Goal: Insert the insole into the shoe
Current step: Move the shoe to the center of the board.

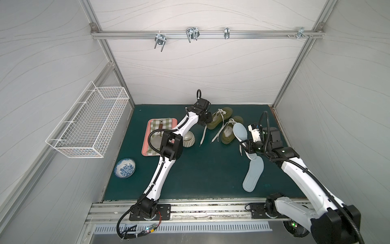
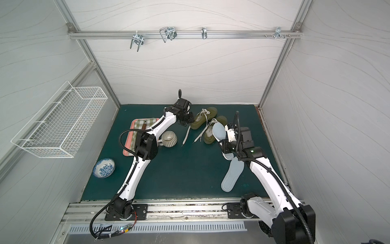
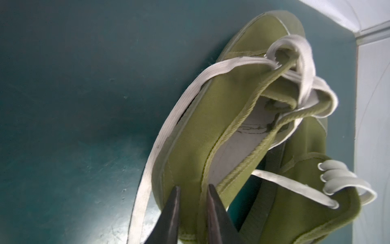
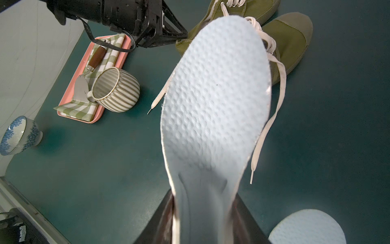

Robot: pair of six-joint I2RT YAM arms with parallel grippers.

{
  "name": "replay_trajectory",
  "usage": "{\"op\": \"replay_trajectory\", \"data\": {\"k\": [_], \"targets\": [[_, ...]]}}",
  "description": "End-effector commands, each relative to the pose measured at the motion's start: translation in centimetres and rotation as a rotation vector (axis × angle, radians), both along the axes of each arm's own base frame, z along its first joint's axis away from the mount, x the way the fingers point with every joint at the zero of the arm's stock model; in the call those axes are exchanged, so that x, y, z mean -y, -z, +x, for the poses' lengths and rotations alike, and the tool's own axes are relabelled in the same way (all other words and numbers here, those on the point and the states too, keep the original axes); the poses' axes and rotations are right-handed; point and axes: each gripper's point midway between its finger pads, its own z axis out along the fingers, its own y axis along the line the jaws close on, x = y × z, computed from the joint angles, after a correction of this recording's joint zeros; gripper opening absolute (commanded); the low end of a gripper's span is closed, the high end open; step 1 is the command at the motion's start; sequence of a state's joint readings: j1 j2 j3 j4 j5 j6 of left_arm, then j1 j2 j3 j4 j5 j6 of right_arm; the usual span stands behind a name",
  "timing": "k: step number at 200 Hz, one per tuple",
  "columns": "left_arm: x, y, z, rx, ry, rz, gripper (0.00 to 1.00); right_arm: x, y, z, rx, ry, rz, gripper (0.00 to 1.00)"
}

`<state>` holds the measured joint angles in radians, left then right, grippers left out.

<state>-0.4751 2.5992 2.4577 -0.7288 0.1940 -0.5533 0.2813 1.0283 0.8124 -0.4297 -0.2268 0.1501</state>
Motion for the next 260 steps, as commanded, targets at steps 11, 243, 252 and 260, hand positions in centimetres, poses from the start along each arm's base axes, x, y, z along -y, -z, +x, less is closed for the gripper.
{"op": "replay_trajectory", "data": {"k": [11,243,252,260], "targets": [[1.3,-1.7,0.2,0.041,0.018,-0.025,0.28,-0.1,-0.9,-0.3,0.009,-0.014,0.017,0.40],[0.8,-3.3,-2.4,0.057,0.054,0.078,0.29,-0.2,-0.5,-0.3,-0.009,-0.019,0.022,0.40],[1.0,-3.4,-2.6,0.051,0.055,0.068,0.37,-0.2,-0.5,-0.3,-0.009,-0.019,0.023,0.40],[1.1,-3.3,-2.6,0.050,0.054,0.069,0.40,-0.2,-0.5,-0.3,-0.009,-0.020,0.024,0.40]]}}
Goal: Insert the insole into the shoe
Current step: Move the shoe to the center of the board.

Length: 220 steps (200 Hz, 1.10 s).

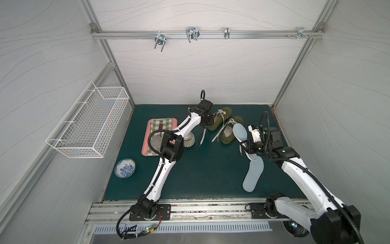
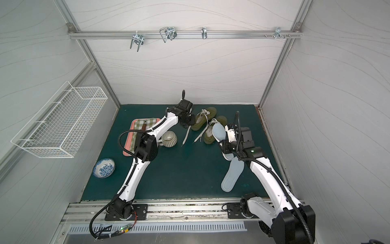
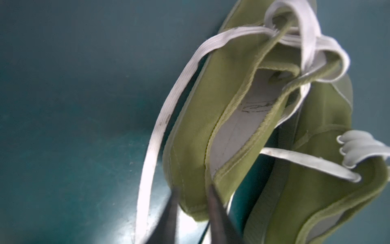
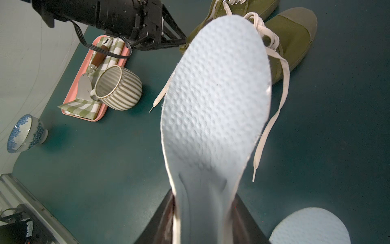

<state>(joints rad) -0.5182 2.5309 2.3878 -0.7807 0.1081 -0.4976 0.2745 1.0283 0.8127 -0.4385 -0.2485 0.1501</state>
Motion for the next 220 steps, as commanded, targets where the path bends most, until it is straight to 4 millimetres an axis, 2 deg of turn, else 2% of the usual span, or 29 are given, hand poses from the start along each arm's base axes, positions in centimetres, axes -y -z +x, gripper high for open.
{"op": "replay_trajectory", "data": {"k": [1,64,75,84,124,145,176,220], "targets": [[1.0,-2.8,-0.2,0.041,0.016,-0.043,0.40,-0.1,-0.5,0.0,0.002,-0.009,0.011,0.40],[0.4,0.3,-0.3,-0.001,0.009,0.033,0.41,-0.2,-0.7,0.1,0.001,-0.017,0.010,0.40],[0.1,0.7,-0.3,-0.008,0.005,0.047,0.39,-0.2,-0.7,0.0,0.000,-0.016,0.012,0.40],[0.0,0.9,-0.3,-0.011,0.006,0.053,0.33,-0.2,-0.7,0.1,0.000,-0.016,0.012,0.40],[0.2,0.5,-0.6,-0.004,0.020,0.060,0.08,-0.2,-0.7,0.1,-0.001,-0.018,0.014,0.40],[0.6,-0.4,-0.8,0.017,0.031,0.067,0.00,-0.2,-0.8,0.1,-0.001,-0.017,0.015,0.39],[0.6,-0.8,-1.4,0.016,0.039,0.081,0.00,-0.1,-0.7,-0.1,-0.002,-0.015,0.016,0.39],[0.1,-0.9,-3.7,-0.008,0.006,0.074,0.00,0.0,-0.3,-0.2,-0.009,-0.016,0.009,0.39]]}}
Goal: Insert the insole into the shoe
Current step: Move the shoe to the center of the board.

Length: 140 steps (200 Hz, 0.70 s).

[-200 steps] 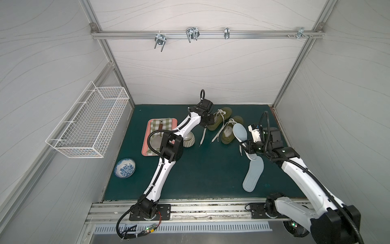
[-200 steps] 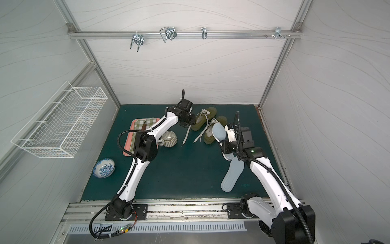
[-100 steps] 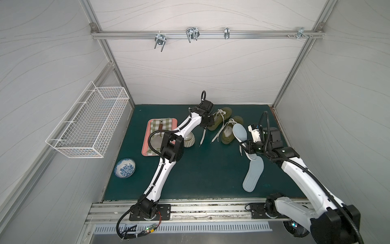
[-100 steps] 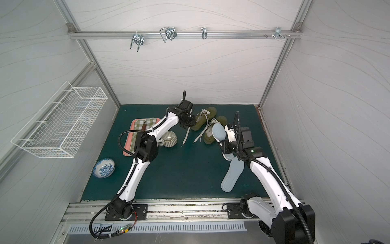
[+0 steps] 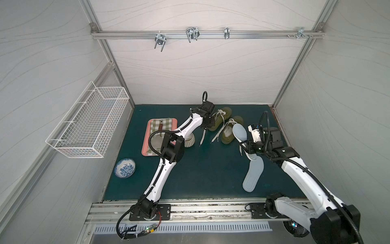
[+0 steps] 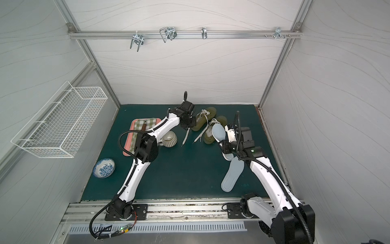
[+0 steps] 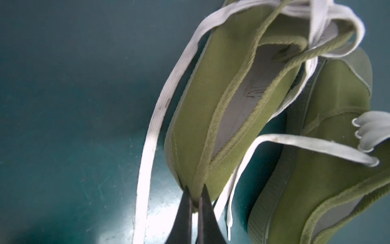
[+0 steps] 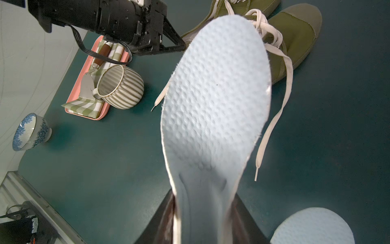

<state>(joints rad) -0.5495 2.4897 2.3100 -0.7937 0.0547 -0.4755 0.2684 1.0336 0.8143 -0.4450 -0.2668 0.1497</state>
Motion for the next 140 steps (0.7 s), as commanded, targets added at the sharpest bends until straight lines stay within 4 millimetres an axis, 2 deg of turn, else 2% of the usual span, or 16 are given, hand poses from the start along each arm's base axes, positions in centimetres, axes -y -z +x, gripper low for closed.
{"op": "replay_trajectory", "data": {"k": [1,34,60,63,89,117,140], "targets": [[0.0,-1.6,-1.9,0.004,-0.019,0.002,0.00,0.1,-0.5,-0.1,0.004,-0.007,0.000,0.39],[-1.8,-0.1,-4.2,-0.024,-0.067,0.028,0.00,0.0,-0.4,-0.4,-0.001,-0.008,0.016,0.39],[-2.8,-0.4,-6.3,-0.040,-0.082,0.047,0.00,-0.1,-0.1,-0.6,-0.010,-0.009,0.029,0.39],[-3.1,0.3,-6.9,-0.058,-0.083,0.058,0.00,-0.1,0.0,-0.6,-0.012,-0.008,0.028,0.39],[-4.6,0.5,-9.3,-0.081,-0.112,0.061,0.00,-0.1,0.2,-0.5,-0.003,-0.007,0.030,0.39],[-5.4,0.8,-11.5,-0.106,-0.119,0.049,0.00,-0.2,0.5,-0.5,-0.007,-0.010,0.026,0.39],[-5.3,1.2,-13.6,-0.134,-0.104,0.062,0.00,-0.1,0.8,-0.5,-0.011,-0.011,0.026,0.39]]}}
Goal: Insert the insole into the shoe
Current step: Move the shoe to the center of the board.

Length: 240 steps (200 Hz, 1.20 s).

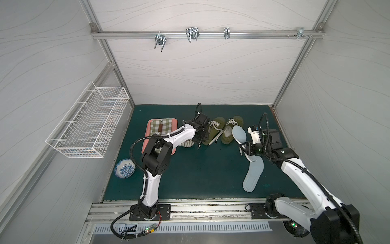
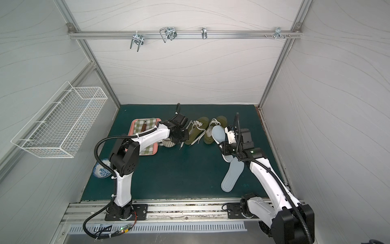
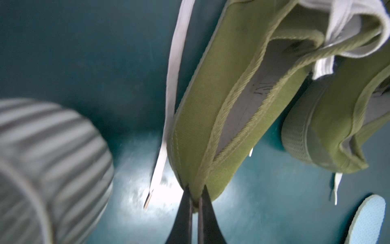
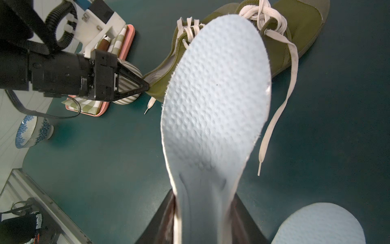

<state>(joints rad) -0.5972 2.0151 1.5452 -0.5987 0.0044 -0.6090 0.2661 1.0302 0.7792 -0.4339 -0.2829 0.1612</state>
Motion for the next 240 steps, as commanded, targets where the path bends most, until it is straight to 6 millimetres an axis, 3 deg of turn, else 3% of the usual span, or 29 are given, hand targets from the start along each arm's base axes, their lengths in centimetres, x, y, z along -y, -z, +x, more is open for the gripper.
{"op": "replay_trajectory", "data": {"k": [1,61,108,127,162,196,240], "targets": [[0.0,0.7,-2.4,-0.045,-0.009,0.019,0.00,-0.1,-0.3,0.0,0.017,-0.009,0.014,0.39],[1.0,1.8,-6.9,-0.130,-0.032,-0.065,0.02,-0.2,-0.2,-0.2,0.012,-0.012,0.024,0.39],[5.5,0.8,-9.0,-0.150,0.028,-0.199,0.09,-0.3,0.0,0.0,0.009,-0.014,0.024,0.38],[6.1,0.4,-9.5,-0.145,0.042,-0.210,0.19,-0.3,0.0,0.0,0.007,-0.018,0.023,0.39],[4.1,-1.1,-9.5,-0.087,0.052,-0.122,0.35,-0.4,-0.2,0.1,0.008,-0.020,0.020,0.39],[2.1,-3.5,-8.5,-0.011,0.134,0.034,0.36,-0.3,-0.2,0.0,0.006,-0.020,0.017,0.38],[2.0,-4.6,-6.6,0.047,0.390,0.236,0.34,0.0,-0.6,-0.2,0.017,-0.014,0.009,0.38]]}}
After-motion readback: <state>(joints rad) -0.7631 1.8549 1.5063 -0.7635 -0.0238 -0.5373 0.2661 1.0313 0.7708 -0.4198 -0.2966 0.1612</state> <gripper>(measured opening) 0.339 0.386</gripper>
